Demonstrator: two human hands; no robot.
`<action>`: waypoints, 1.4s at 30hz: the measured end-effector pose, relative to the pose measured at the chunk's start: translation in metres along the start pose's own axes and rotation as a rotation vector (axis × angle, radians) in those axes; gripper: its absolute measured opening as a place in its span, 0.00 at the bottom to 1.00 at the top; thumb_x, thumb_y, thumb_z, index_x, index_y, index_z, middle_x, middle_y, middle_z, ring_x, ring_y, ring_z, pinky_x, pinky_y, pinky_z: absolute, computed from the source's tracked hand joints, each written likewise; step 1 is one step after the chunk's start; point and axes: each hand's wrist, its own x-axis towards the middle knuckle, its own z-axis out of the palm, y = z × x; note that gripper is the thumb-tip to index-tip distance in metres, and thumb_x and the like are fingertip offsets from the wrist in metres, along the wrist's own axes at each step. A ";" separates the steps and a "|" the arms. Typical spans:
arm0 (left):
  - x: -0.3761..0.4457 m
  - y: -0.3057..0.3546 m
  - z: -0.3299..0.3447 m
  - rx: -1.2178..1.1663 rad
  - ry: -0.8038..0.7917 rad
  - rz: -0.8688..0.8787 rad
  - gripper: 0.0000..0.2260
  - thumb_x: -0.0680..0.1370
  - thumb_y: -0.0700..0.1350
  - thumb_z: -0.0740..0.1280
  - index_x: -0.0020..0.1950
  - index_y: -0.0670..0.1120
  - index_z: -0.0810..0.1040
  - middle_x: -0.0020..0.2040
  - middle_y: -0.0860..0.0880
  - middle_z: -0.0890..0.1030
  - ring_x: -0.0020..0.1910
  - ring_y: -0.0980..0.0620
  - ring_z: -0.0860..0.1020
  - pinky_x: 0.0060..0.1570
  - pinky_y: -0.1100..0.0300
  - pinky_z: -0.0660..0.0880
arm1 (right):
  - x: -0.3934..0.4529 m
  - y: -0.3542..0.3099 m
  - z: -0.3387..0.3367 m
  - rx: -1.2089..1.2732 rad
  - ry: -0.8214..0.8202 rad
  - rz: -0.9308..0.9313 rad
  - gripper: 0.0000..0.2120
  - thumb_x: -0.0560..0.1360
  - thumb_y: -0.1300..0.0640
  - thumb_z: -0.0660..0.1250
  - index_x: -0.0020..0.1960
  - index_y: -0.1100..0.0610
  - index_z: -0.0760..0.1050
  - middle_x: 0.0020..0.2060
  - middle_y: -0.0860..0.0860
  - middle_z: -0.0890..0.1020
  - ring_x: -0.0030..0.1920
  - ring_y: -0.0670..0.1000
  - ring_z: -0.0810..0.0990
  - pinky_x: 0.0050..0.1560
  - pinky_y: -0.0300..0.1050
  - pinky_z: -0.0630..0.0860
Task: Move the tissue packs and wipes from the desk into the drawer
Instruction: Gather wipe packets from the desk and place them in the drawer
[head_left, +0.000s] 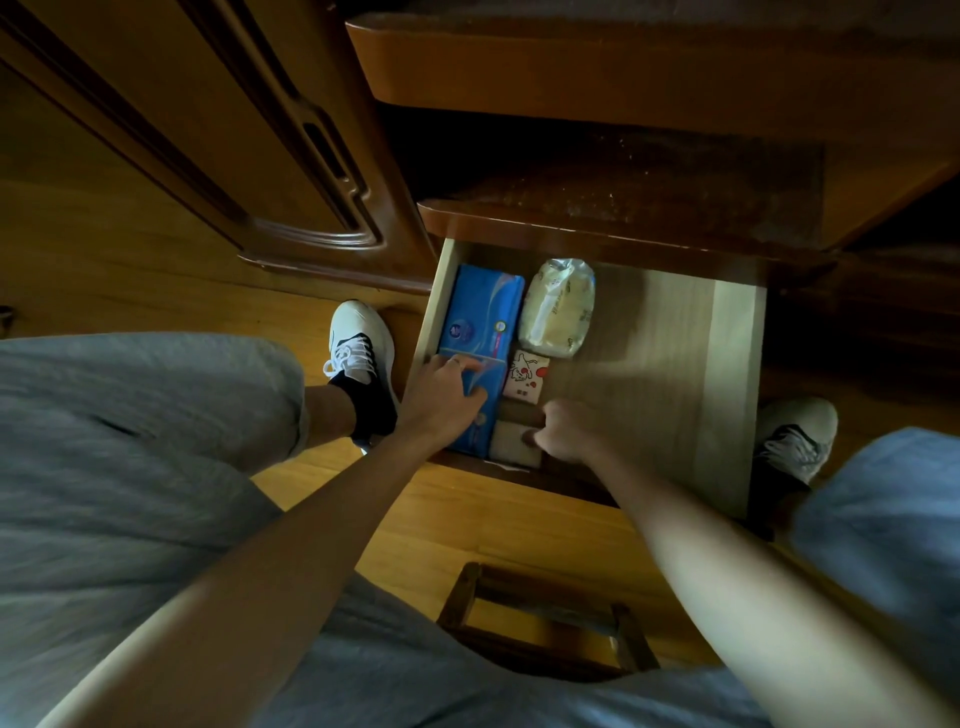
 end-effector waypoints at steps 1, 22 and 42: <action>0.000 0.000 0.000 0.003 -0.001 0.002 0.16 0.77 0.49 0.70 0.65 0.52 0.78 0.65 0.45 0.77 0.66 0.44 0.73 0.66 0.45 0.73 | 0.001 0.000 -0.003 0.046 0.009 0.022 0.10 0.78 0.49 0.71 0.48 0.57 0.78 0.41 0.52 0.81 0.42 0.51 0.80 0.47 0.49 0.81; 0.004 -0.002 0.001 -0.021 -0.041 -0.028 0.16 0.78 0.50 0.69 0.66 0.56 0.75 0.65 0.50 0.74 0.59 0.54 0.74 0.45 0.72 0.67 | 0.020 0.000 -0.023 -0.245 0.208 -0.084 0.20 0.81 0.44 0.64 0.70 0.51 0.68 0.53 0.55 0.83 0.51 0.58 0.83 0.52 0.56 0.80; 0.004 0.003 0.004 0.039 -0.099 0.007 0.20 0.79 0.49 0.69 0.70 0.52 0.73 0.71 0.48 0.69 0.71 0.47 0.66 0.65 0.52 0.72 | 0.020 0.001 -0.052 0.019 0.770 -0.073 0.20 0.75 0.47 0.72 0.63 0.48 0.70 0.61 0.55 0.76 0.51 0.52 0.79 0.36 0.42 0.74</action>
